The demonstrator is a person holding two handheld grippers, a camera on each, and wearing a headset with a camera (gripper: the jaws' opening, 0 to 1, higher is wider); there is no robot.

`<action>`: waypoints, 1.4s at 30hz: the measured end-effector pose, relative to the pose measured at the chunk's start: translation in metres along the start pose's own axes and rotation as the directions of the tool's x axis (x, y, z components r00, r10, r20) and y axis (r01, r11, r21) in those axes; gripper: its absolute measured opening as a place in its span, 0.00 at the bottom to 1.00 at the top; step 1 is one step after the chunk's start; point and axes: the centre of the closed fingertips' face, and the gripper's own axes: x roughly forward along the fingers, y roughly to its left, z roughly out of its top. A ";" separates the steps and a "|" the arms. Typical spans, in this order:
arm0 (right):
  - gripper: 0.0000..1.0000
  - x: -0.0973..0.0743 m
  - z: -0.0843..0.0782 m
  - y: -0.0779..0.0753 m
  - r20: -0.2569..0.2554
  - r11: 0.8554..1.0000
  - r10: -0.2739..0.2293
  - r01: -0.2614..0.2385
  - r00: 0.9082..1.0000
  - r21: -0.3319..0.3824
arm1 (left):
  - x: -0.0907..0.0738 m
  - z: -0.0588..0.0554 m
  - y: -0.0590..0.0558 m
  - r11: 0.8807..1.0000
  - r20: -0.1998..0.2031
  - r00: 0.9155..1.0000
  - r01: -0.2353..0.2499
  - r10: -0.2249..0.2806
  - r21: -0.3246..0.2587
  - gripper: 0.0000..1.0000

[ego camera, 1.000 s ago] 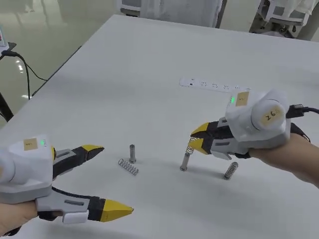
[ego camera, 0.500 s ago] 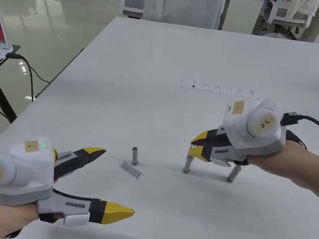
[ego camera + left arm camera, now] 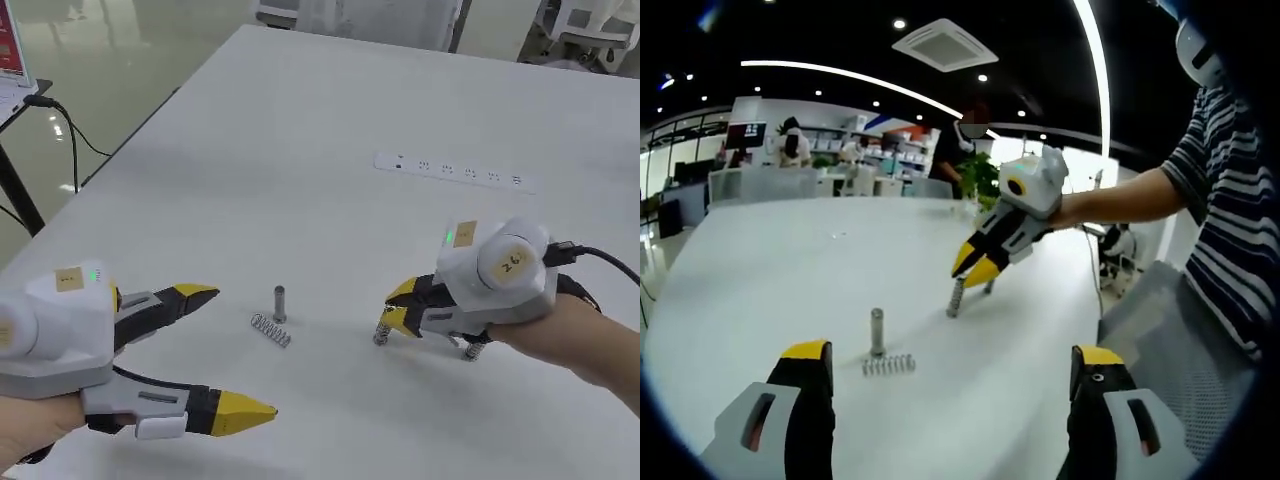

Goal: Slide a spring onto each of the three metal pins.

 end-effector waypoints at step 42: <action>0.15 -0.050 -0.004 0.033 0.199 0.976 -0.074 0.030 0.977 0.217 | -0.008 0.018 0.000 1.000 0.041 0.999 0.006 -0.005 -0.004 0.93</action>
